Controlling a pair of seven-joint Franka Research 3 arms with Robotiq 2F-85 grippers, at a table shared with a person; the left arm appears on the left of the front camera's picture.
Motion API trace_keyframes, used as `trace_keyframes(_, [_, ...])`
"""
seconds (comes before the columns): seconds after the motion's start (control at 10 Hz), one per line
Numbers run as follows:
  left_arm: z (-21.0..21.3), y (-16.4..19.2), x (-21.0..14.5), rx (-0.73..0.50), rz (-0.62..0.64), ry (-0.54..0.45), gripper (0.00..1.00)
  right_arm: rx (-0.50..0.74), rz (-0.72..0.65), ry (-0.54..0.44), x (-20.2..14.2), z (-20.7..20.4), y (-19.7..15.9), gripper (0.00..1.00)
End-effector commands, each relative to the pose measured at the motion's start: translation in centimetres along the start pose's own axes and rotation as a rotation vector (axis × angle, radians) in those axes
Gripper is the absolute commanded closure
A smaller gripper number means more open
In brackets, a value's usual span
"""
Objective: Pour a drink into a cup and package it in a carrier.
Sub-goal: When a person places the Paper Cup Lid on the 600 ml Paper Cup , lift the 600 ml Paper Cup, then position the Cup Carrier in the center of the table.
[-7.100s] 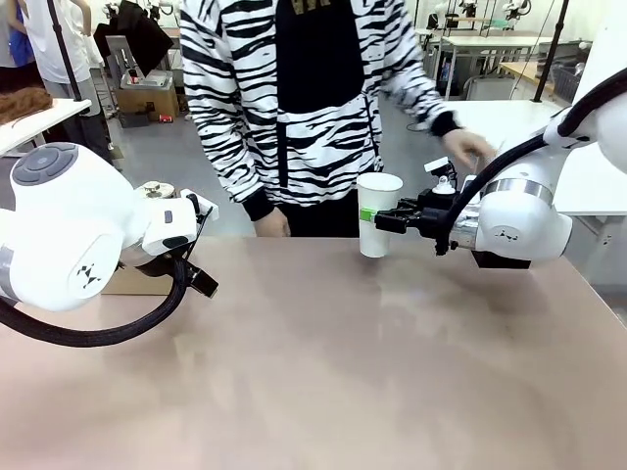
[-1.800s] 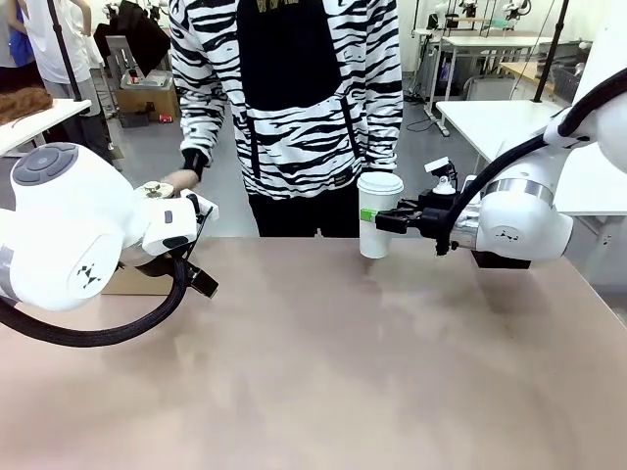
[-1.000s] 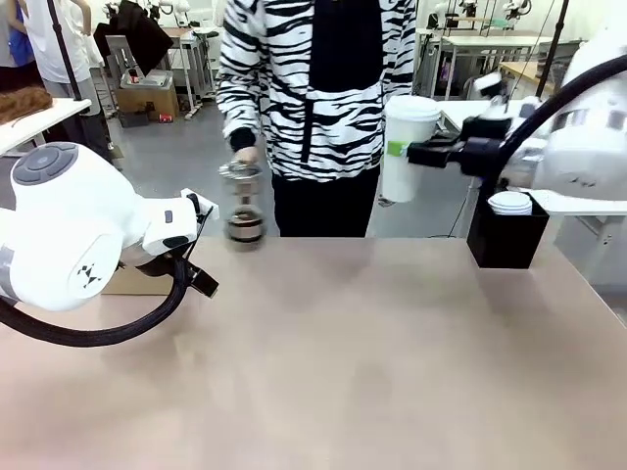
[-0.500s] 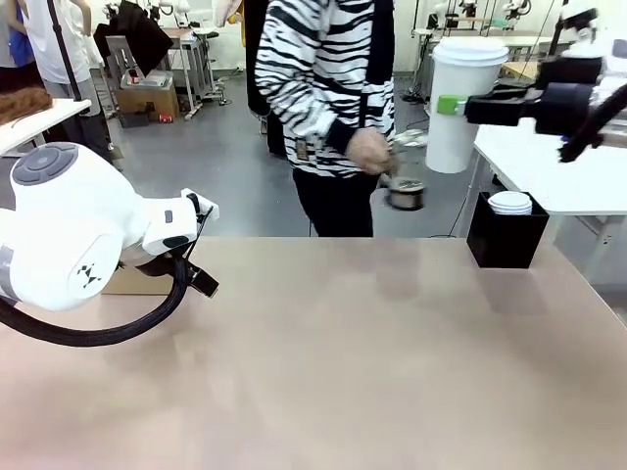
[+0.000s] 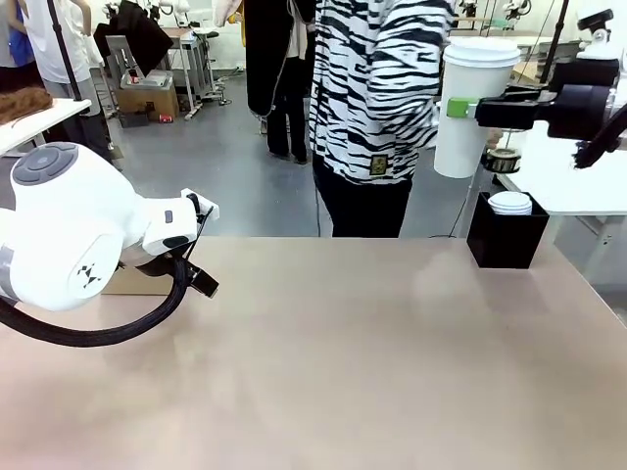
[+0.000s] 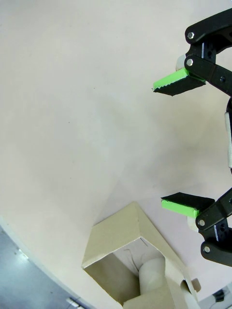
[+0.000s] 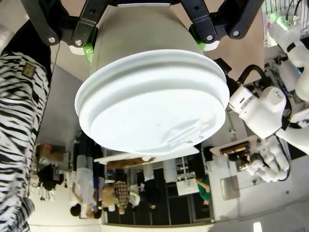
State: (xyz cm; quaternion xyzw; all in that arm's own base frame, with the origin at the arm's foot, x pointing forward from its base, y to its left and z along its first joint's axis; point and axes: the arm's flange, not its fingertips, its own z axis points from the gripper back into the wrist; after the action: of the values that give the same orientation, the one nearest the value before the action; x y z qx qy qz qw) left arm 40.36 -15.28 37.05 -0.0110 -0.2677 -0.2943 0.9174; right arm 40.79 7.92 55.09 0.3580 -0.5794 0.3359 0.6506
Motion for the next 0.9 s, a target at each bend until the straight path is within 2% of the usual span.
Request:
trace_keyframes(0.0, [0.02,0.07,-0.06,-0.002,0.002,0.0,0.0,-0.005,0.006,-0.008,0.53,0.03,0.13,0.19])
trace_keyframes(0.8, [0.0,0.0,0.0,0.0,0.0,0.0,0.0,-0.005,0.006,-0.008,0.53,0.03,0.13,0.19])
